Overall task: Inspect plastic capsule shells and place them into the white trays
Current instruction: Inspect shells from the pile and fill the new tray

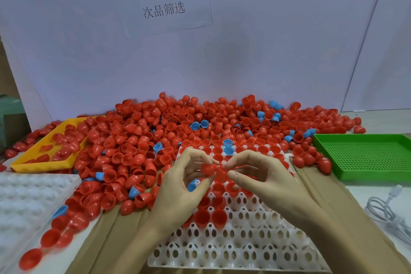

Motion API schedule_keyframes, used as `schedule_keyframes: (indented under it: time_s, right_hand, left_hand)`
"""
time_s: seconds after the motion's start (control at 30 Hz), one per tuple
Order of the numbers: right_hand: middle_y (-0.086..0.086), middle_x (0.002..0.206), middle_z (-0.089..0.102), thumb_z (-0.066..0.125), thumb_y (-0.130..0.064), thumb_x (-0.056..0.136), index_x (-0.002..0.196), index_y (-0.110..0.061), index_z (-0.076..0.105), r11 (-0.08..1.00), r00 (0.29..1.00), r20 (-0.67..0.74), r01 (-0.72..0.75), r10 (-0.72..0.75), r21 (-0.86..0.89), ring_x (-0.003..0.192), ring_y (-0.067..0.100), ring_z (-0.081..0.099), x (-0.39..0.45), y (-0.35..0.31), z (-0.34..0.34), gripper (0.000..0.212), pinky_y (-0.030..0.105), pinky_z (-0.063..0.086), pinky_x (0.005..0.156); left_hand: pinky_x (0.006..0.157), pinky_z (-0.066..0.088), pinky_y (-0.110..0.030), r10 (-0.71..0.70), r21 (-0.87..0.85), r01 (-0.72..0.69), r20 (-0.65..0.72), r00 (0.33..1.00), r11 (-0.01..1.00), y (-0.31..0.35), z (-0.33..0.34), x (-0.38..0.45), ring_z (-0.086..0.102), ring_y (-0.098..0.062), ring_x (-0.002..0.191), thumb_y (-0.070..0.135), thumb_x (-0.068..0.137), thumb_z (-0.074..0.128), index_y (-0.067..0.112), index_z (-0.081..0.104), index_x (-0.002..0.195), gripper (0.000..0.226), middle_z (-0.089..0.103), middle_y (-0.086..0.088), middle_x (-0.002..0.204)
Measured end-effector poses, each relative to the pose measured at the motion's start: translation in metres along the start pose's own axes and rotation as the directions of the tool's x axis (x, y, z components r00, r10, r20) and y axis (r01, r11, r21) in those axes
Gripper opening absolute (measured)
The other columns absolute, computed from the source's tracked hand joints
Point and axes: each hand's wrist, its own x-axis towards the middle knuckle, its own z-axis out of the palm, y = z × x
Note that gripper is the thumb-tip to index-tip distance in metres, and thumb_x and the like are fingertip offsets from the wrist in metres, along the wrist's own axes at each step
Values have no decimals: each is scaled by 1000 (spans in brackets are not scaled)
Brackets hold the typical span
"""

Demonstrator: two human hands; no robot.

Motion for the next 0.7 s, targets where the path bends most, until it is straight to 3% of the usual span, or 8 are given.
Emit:
schedule_keyframes:
  time_s: [0.23,0.43,0.57,0.7]
  right_hand:
    - [-5,104,72,71,-16,100,101,-23,73,974,997,11,74,-73,-215,100,18,70,0,5,3,7,37,61,88]
    - [-14,102,63,61,-12,104,101,-27,64,843,981,22,177,-192,-508,100,14,63,0,9,5,16,22,53,83]
    - [-17,102,60,62,-12,104,101,-26,64,801,975,41,203,-218,-563,101,14,61,1,10,4,14,20,50,84]
    - [-17,102,63,64,-13,103,102,-28,64,829,977,23,193,-212,-525,101,13,63,0,11,3,15,22,53,84]
  left_hand:
    - [105,53,-24,10,14,-10,17,1000,1000,-1,-2,0,68,-18,125,-1,96,71,22,58,104,28,73,4,124]
    - [104,51,-22,-30,18,29,43,999,999,0,-2,0,65,-17,128,8,98,72,24,60,105,21,70,6,126]
    - [96,55,-20,-4,195,11,-35,999,981,-3,-1,-1,69,-10,116,19,96,76,28,65,106,17,71,12,117]
    - [88,57,-23,123,377,-125,31,992,918,-5,0,-1,69,-12,102,19,96,76,24,69,103,11,68,13,105]
